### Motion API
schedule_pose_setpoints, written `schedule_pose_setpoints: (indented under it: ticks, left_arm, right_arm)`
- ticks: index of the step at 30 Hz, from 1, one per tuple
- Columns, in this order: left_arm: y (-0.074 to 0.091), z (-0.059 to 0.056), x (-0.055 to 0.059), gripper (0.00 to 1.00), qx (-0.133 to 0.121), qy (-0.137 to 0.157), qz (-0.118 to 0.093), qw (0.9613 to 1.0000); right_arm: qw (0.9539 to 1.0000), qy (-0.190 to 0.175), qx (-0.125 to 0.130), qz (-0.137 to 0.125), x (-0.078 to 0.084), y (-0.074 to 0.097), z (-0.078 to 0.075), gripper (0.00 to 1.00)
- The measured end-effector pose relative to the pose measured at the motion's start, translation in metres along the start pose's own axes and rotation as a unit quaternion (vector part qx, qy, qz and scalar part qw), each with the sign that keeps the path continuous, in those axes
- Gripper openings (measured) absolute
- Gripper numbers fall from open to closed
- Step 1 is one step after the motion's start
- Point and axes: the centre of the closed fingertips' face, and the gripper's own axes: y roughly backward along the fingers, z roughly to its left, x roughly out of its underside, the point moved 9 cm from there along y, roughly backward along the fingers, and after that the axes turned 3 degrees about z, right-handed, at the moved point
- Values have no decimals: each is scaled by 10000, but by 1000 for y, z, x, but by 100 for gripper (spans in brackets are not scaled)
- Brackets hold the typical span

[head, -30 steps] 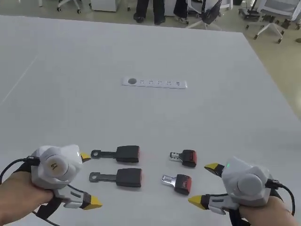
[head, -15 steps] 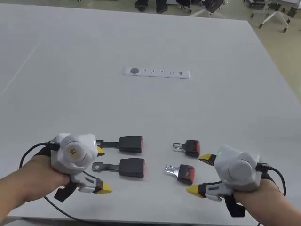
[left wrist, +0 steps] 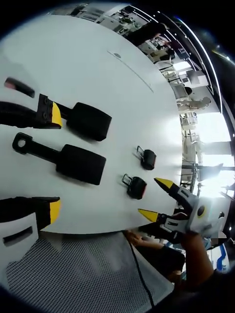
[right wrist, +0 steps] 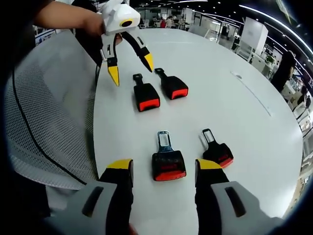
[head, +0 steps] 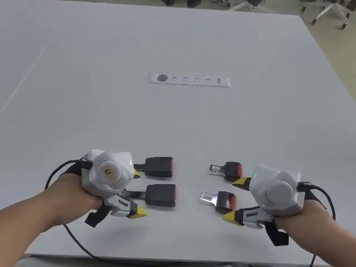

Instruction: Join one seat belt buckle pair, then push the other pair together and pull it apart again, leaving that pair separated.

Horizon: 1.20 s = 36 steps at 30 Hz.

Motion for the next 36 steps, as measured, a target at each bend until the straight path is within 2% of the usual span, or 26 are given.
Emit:
schedule_pose_setpoints:
  ticks: [5,7,10,13,18,21,25,27,30,32,36]
  left_arm:
    - [-8,1,-4,53,79,-3,-26,10000]
    - [-12,0,-5,51,154,-80,10,9998]
    - [-18,2,-8,49,133,-221,129,9996]
    - [-22,4,-10,40,212,-161,42,9996]
    - [-29,6,-14,41,245,-249,94,9993]
    - [-31,7,-16,41,266,-400,179,9987]
    - [-34,7,-18,41,336,-424,201,9983]
    - [-37,7,-18,41,323,-559,242,9976]
    - [-38,4,-19,40,349,-655,300,9968]
    - [-40,2,-19,39,401,-772,246,9959]
    - [-42,1,-18,38,431,-853,344,9948]
  right_arm:
    - [10000,19,-40,70,2,-6,-3,48]
    - [9999,10,-66,106,5,-8,-5,46]
    - [9998,29,-91,159,8,-13,-7,46]
    - [9997,22,-126,201,9,-14,-8,45]
    - [9992,124,-235,286,9,-20,-8,43]
    - [9992,109,-224,307,10,-24,-12,42]
    - [9987,123,-305,389,12,-26,-13,41]
    - [9982,157,-389,417,13,-29,-13,40]
    - [9975,248,-423,500,14,-33,-12,39]
    - [9973,264,-433,538,15,-33,-12,38]
    - [9971,262,-458,550,15,-32,-13,36]
